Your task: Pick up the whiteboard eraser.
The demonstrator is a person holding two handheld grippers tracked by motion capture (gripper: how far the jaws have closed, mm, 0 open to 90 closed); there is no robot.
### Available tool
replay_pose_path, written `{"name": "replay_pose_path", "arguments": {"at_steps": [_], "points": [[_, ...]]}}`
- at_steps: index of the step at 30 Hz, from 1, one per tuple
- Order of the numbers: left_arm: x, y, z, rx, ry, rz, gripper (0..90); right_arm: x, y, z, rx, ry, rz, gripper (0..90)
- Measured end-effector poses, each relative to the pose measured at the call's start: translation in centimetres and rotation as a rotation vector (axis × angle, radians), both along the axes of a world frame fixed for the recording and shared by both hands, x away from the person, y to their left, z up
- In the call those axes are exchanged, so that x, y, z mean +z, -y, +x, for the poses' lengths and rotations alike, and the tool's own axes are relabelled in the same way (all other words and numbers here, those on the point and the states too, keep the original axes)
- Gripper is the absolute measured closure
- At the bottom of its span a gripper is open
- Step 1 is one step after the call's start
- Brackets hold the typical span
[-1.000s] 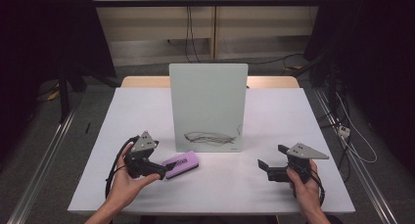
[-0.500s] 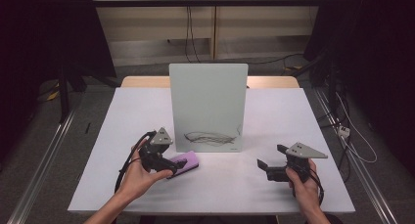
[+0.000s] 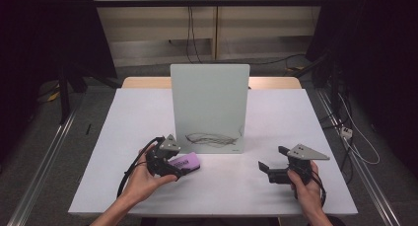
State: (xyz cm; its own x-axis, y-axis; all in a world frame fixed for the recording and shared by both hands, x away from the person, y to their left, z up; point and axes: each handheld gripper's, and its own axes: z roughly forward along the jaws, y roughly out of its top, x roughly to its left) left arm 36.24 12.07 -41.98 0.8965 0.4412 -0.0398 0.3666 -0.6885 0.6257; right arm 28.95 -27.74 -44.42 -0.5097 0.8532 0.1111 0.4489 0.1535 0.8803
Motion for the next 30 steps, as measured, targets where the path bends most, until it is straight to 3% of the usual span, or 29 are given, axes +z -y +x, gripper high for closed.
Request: {"name": "replay_pose_path", "arguments": {"at_steps": [6, 10, 11, 14, 19, 30], "points": [[-0.6, 0.6, 0.2, -0.023, -0.014, 0.044, 31.1, 0.0, 0.1, 0.0, -0.001, 0.001, 0.002, 4.4], [-0.8, 0.7, 0.4, -0.020, -0.015, 0.054, 34.8, 0.0, 0.1, 0.0, 0.000, 0.001, 0.003, 4.4], [-1.0, 0.8, 0.3, 0.002, -0.024, 0.025, 35.1, 0.0, 0.1, 0.0, 0.000, 0.002, 0.004, 4.4], [-0.9, 0.5, 0.4, -0.021, -0.020, 0.065, 35.4, 0.0, 0.1, 0.0, 0.000, 0.001, 0.004, 4.4], [-1.1, 0.4, 0.4, -0.021, -0.033, 0.079, 38.1, 0.0, 0.1, 0.0, -0.001, -0.001, 0.005, 4.4], [-1.0, 0.5, 0.3, -0.029, -0.015, 0.091, 40.1, 0.0, 0.1, 0.0, -0.001, -0.002, 0.005, 4.4]]}}
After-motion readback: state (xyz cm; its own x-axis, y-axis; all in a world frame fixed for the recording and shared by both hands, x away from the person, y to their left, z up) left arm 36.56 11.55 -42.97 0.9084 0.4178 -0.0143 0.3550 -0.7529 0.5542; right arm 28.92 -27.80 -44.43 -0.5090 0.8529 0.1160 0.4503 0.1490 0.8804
